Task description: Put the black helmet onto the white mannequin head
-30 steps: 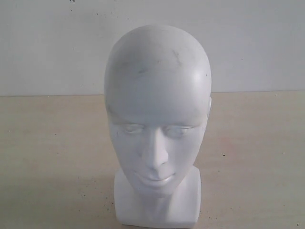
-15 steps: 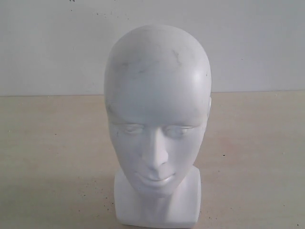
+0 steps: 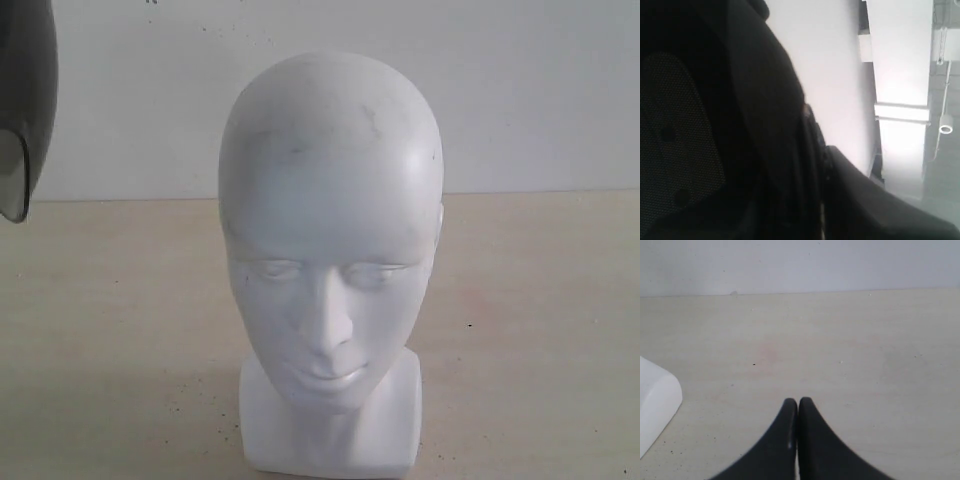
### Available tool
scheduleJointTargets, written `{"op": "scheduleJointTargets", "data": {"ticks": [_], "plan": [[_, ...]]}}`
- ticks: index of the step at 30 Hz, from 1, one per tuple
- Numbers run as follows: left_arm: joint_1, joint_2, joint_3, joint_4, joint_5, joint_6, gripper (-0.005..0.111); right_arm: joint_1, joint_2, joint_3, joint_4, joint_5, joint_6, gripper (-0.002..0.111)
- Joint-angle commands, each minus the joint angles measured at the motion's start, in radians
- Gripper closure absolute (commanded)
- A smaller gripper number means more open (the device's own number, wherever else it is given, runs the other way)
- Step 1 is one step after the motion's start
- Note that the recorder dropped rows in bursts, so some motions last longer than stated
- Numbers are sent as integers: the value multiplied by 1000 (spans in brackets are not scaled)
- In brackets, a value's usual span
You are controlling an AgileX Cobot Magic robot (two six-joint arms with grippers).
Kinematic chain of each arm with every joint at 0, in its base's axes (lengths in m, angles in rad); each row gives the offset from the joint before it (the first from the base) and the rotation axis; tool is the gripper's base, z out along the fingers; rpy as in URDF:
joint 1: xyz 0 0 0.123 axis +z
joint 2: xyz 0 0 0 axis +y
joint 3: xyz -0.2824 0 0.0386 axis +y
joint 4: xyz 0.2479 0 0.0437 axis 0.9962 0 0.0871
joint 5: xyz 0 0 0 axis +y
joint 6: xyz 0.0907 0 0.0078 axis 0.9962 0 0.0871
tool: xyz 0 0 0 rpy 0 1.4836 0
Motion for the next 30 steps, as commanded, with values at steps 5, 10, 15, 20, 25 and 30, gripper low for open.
{"op": "scheduleJointTargets", "data": {"ticks": [5,10,15,20,25,30], "plan": [[-1,-26,-70,14,-97,-427,102,2,-5,0,-5,-11,2,108],[-1,11,-168,98,-97,-529,102,2,-5,0,-5,-11,2,108],[-1,144,-198,148,-97,-721,102,2,-5,0,-5,-11,2,108],[-1,230,-258,213,-97,-755,102,2,-5,0,-5,-11,2,108],[-1,293,-379,304,-97,-818,102,2,-5,0,-5,-11,2,108],[-1,299,-417,322,-97,-818,102,2,-5,0,23,-69,16,108]]}}
